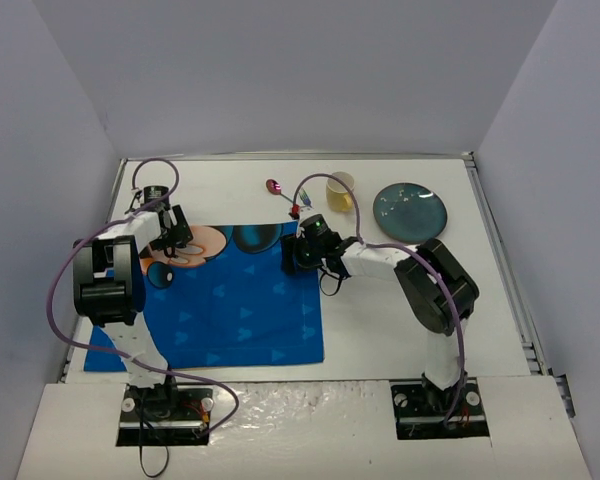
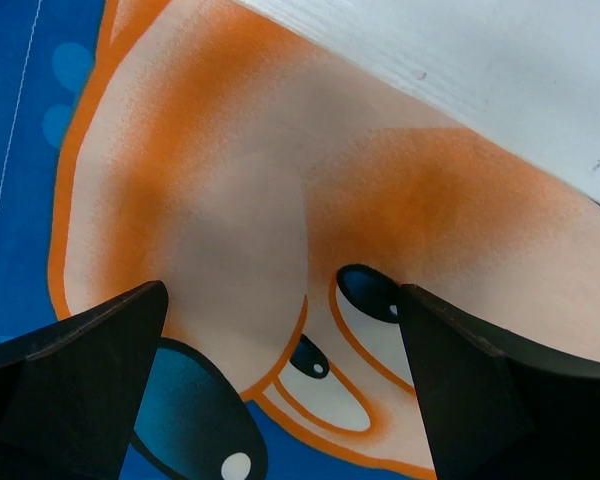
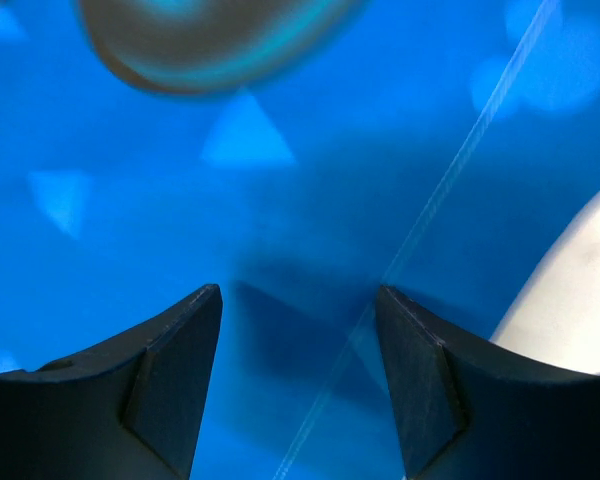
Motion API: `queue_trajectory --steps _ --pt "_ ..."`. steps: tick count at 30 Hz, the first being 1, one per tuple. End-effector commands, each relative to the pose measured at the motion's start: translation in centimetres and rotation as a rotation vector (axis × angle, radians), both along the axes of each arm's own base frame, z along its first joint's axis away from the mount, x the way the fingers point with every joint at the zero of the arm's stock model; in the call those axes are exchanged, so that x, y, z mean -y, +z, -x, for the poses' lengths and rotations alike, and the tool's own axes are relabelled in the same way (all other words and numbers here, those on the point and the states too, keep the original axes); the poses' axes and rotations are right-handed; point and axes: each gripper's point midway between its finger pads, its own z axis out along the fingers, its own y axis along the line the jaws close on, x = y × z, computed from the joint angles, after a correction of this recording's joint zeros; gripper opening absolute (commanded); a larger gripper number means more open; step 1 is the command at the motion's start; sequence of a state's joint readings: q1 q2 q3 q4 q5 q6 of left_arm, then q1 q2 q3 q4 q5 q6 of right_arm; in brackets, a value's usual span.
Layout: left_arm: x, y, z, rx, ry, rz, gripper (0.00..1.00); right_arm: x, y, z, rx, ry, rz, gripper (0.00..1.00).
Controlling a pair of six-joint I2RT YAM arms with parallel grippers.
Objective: Set the dinner table for one person
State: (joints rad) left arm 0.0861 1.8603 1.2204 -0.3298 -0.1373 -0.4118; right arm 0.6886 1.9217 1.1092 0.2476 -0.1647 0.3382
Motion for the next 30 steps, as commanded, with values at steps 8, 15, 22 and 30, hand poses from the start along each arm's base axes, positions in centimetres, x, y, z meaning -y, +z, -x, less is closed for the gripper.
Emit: queue_trajectory --steps 8,15,22,30 --pt "-2.6 -0.2 -0.9 -0.013 0.071 -0.036 0.96 7.9 -4.8 3.8 -0.133 -0.240 0.026 0.60" --pt "-2.7 1.1 -1.3 0.011 0.058 -0.035 0.97 7.8 0.0 2.1 -0.040 -0.214 -0.009 0.60" --pt "-0.4 11.1 -2.5 0.200 -0.049 -0.049 0.97 5.4 10.4 -1.6 0.175 -0.163 -0.145 0.60" --pt "12.1 15.9 4.3 0.331 -0.258 0.071 0.97 2.7 13.0 -7.0 0.284 -0.132 -0.158 0.53"
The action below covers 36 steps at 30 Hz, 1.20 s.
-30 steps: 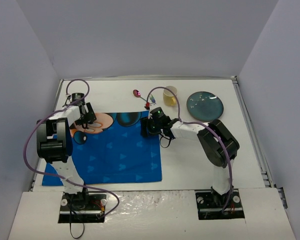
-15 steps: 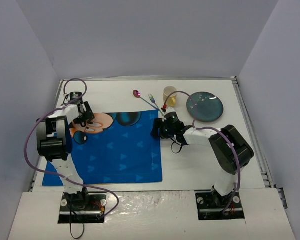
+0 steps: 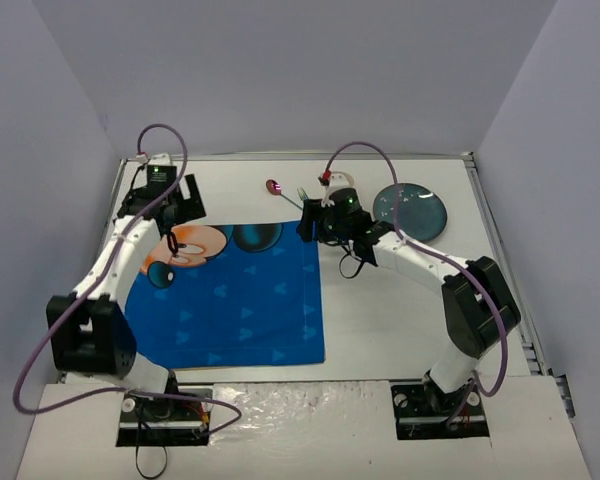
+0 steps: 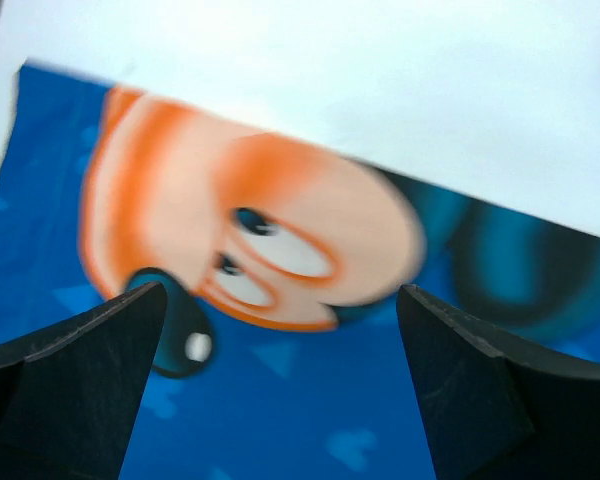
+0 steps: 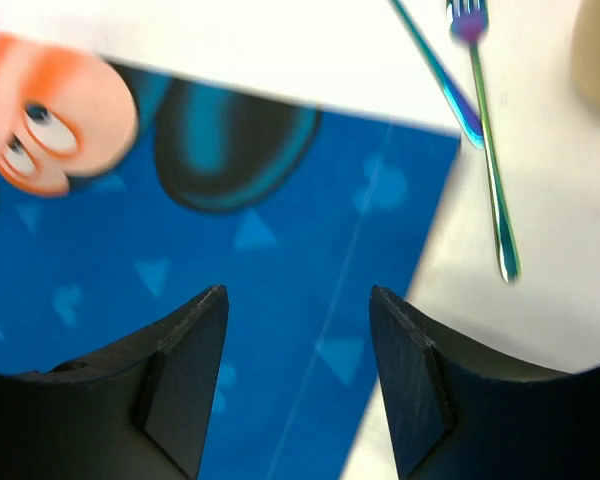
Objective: Set the dinner table for one person
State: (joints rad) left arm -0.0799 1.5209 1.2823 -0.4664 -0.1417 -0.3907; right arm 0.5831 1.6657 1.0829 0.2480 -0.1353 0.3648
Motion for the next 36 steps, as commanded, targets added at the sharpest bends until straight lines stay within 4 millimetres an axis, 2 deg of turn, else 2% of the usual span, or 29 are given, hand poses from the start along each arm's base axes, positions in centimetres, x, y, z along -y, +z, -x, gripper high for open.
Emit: queue_trajectory --steps 1,4,6,8,13,22,27,32,36 --pt "6.5 2.5 4.2 0.083 -0.117 0.092 0.97 -1.4 1.8 -3.5 0.094 0.009 -0.007 0.53" --pt "10.6 -0.2 7.8 0.064 -0.191 0.154 0.97 -2.6 0.8 -4.9 0.101 0.035 0.000 0.48" --pt "12.5 -2.0 9.7 0.054 -0.235 0.183 0.97 -3.2 0.2 -5.8 0.107 0.048 0.006 0.45" --pt "13.1 -3.9 11.0 0.042 -0.243 0.181 0.97 -3.6 -0.5 -6.4 0.107 0.054 0.016 0.40" --pt "14.0 -8.5 13.8 -0.032 -0.271 0.202 0.94 -4.1 -3.0 -7.7 0.101 0.062 0.045 0.39" --pt "13.9 -14.4 18.7 -0.224 -0.243 0.202 0.88 -2.8 -7.3 -9.2 0.071 0.019 0.102 0.43" --pt "12.8 -16.3 20.3 -0.291 -0.201 0.180 0.86 -2.1 -7.8 -9.8 0.071 0.002 0.113 0.48" --pt "12.7 -16.6 20.5 -0.331 -0.209 0.153 0.86 -1.7 -7.9 -10.2 0.066 -0.008 0.119 0.50" --pt "12.6 -16.2 20.6 -0.342 -0.225 0.142 0.86 -1.5 -5.2 -10.5 0.115 -0.014 0.113 0.51"
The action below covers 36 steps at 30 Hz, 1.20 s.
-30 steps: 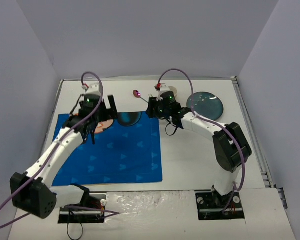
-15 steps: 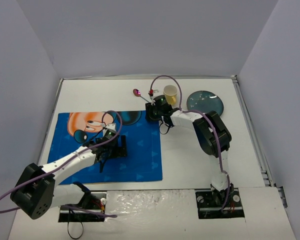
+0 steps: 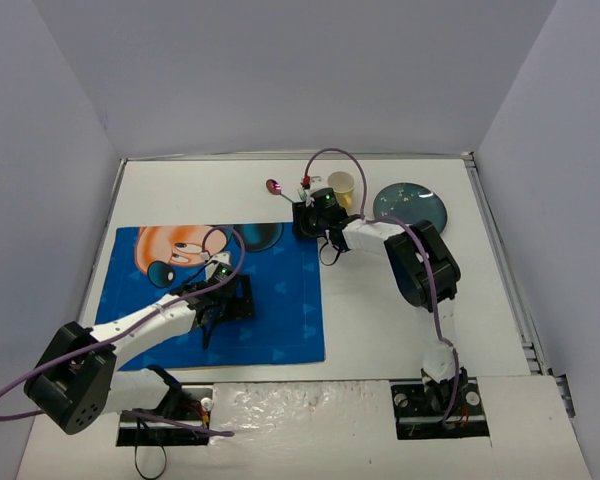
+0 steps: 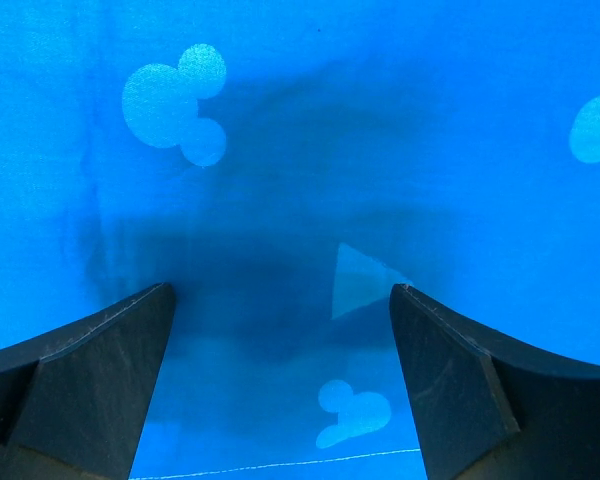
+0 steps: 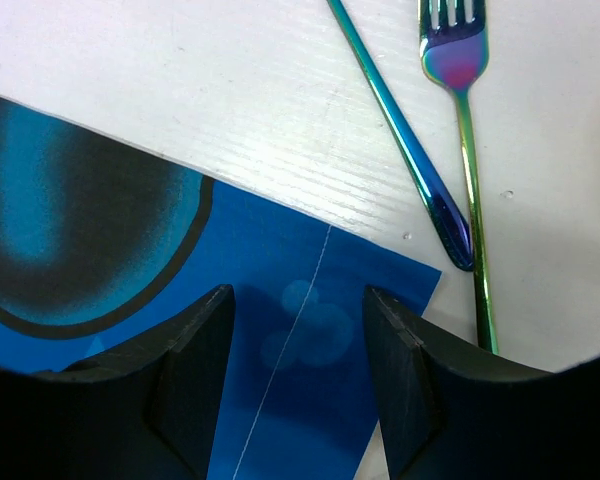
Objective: Set the dinner table for one person
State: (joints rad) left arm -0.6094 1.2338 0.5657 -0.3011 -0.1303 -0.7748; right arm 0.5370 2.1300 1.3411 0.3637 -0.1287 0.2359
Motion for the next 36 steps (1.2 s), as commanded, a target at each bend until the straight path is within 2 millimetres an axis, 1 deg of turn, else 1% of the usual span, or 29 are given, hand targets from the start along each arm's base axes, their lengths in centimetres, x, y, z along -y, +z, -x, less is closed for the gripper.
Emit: queue_trajectory --steps 1,4,5,6,8,9,11,12,14,15,16,17,18,19,21,23,24,26,27,28,29,30,31,35,36 --pt "-0.5 -0.8 1.7 -0.085 -0.008 -0.025 0.86 0.2 6.5 -2.5 0.149 -0.032 -0.031 0.52" --pt "-0.8 1.3 1.1 -0.044 -0.016 -0.039 0.90 0.2 11.0 -2.5 0.206 -0.032 -0.053 0.54" --pt "-0.8 2.6 0.6 -0.010 -0.022 -0.041 0.93 0.3 14.0 -2.3 0.249 -0.036 -0.079 0.55" --pt "-0.7 4.2 -0.1 0.029 -0.027 -0.040 0.96 0.6 17.1 -2.0 0.293 -0.042 -0.107 0.56" --pt "-0.6 7.3 -1.4 0.098 -0.036 -0.043 0.97 1.4 21.5 -1.2 0.356 -0.061 -0.145 0.58" --pt "-0.4 9.6 -2.4 0.143 -0.034 -0.040 0.97 1.9 23.2 -0.9 0.379 -0.074 -0.160 0.59" --pt "-0.2 13.5 -3.9 0.224 -0.042 -0.042 0.97 3.4 26.5 0.1 0.419 -0.122 -0.191 0.62" --pt "-0.2 15.0 -4.4 0.257 -0.047 -0.048 0.97 4.6 27.8 0.5 0.435 -0.157 -0.206 0.63" --pt "-0.6 17.3 -5.4 0.306 -0.055 -0.067 0.97 8.1 29.5 1.3 0.455 -0.251 -0.230 0.67" --pt "-0.8 18.8 -5.9 0.334 -0.049 -0.071 0.97 9.7 29.7 1.7 0.456 -0.292 -0.244 0.69" --pt "-1.5 19.7 -6.3 0.353 -0.039 -0.086 0.97 11.9 29.7 2.1 0.457 -0.345 -0.251 0.70" --pt "-1.9 20.2 -6.5 0.366 -0.036 -0.098 0.97 13.3 30.3 2.6 0.469 -0.378 -0.264 0.71" --pt "-2.4 20.8 -6.7 0.377 -0.028 -0.102 0.97 14.7 30.1 3.0 0.471 -0.411 -0.262 0.72" --pt "-3.4 21.2 -7.0 0.386 -0.006 -0.106 0.97 17.3 28.6 3.3 0.453 -0.470 -0.238 0.74" --pt "-5.2 22.3 -7.0 0.422 0.024 -0.105 0.97 21.4 28.0 4.8 0.448 -0.574 -0.243 0.83" --pt "-7.1 22.6 -7.0 0.443 0.057 -0.120 0.97 25.1 26.2 5.9 0.408 -0.691 -0.250 0.93" --pt "-7.8 22.1 -6.8 0.437 0.065 -0.130 0.97 26.4 25.5 6.3 0.388 -0.748 -0.268 0.99" --pt "-9.8 21.9 -6.6 0.443 0.110 -0.148 0.97 30.4 22.2 7.7 0.323 -0.901 -0.256 1.00" --pt "-10.4 22.0 -6.3 0.452 0.108 -0.160 0.97 31.3 21.5 8.2 0.309 -0.939 -0.267 1.00" --pt "-10.9 21.4 -6.1 0.440 0.112 -0.171 0.97 32.2 20.5 8.5 0.286 -0.977 -0.277 1.00" --pt "-11.6 21.1 -6.0 0.435 0.124 -0.179 0.97 33.7 18.8 9.0 0.251 -1.038 -0.302 1.00" --pt "-11.9 21.1 -5.8 0.439 0.122 -0.185 0.97 33.6 17.6 8.8 0.212 -1.029 -0.327 1.00" --pt "-12.0 20.3 -5.6 0.428 0.115 -0.182 0.97 33.8 16.6 8.7 0.187 -1.045 -0.349 1.00" --pt "-12.4 19.5 -5.3 0.450 0.116 -0.182 0.97 34.0 13.0 7.1 0.085 -1.024 -0.457 1.00" --pt "-12.5 19.5 -5.1 0.457 0.120 -0.184 0.97 34.3 11.5 6.9 0.053 -1.030 -0.471 0.98"
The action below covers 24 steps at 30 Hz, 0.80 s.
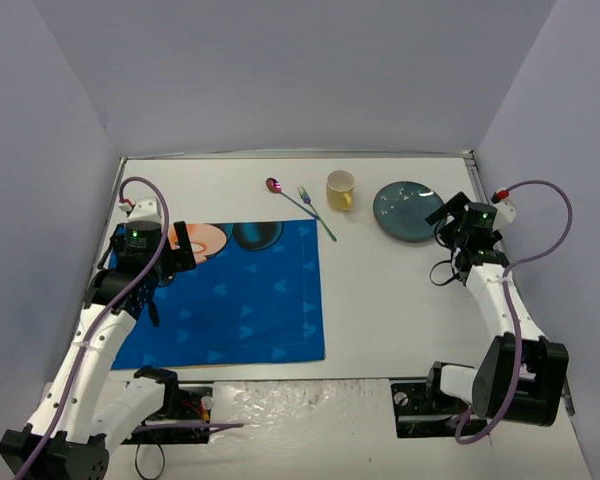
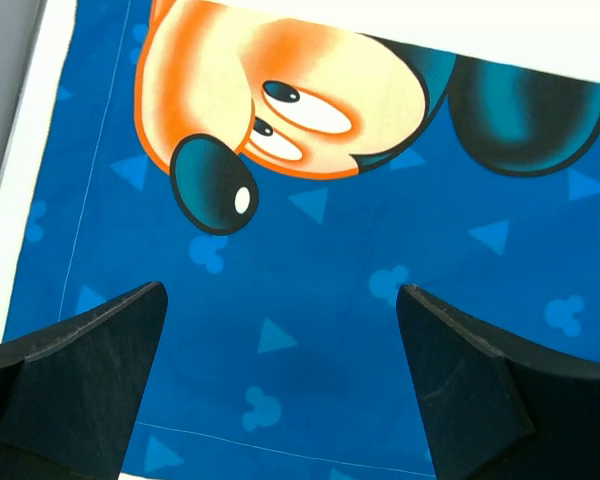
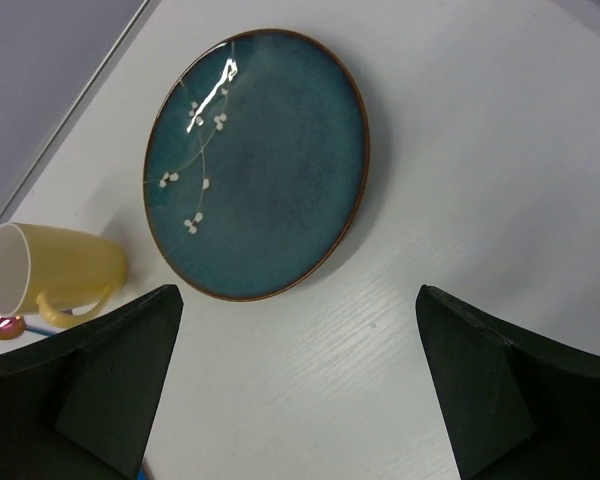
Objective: Set the dinner table for one person
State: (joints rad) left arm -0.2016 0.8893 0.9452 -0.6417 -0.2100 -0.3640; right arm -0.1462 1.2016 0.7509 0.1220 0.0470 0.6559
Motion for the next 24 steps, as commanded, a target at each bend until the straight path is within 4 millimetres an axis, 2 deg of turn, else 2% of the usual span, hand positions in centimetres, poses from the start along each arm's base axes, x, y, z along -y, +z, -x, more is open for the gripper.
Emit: queue_trajectory --steps 1,7,9,11,12,20,24 --pt "-0.1 1.0 -0.3 0.076 -0.034 -0.017 0.97 -0.5 -1.2 -3.4 0.100 0.043 -0.192 0.98" --pt "-0.5 1.1 0.0 0.080 -0.028 -0.036 0.97 -0.9 -3.7 -5.9 0.112 0.113 -0.263 0.96" --pt "-0.6 1.1 0.1 0.081 -0.026 -0.038 0.97 -1.3 -5.1 -6.2 0.105 0.118 -0.296 0.95" --pt "-0.8 1.1 0.2 0.079 -0.016 -0.044 0.97 -1.5 -5.4 -6.9 0.135 0.132 -0.314 0.94" --pt "-0.9 1.1 0.2 0.079 -0.015 -0.047 0.97 -1.6 -6.5 -7.0 0.117 0.132 -0.332 0.94" --pt "-1.3 1.0 0.2 0.079 -0.001 -0.054 0.97 -1.6 -9.7 -8.0 0.102 0.083 -0.408 0.86" --pt "-1.3 1.0 0.2 0.079 0.001 -0.053 0.97 -1.3 -11.4 -8.1 0.098 0.039 -0.446 0.78"
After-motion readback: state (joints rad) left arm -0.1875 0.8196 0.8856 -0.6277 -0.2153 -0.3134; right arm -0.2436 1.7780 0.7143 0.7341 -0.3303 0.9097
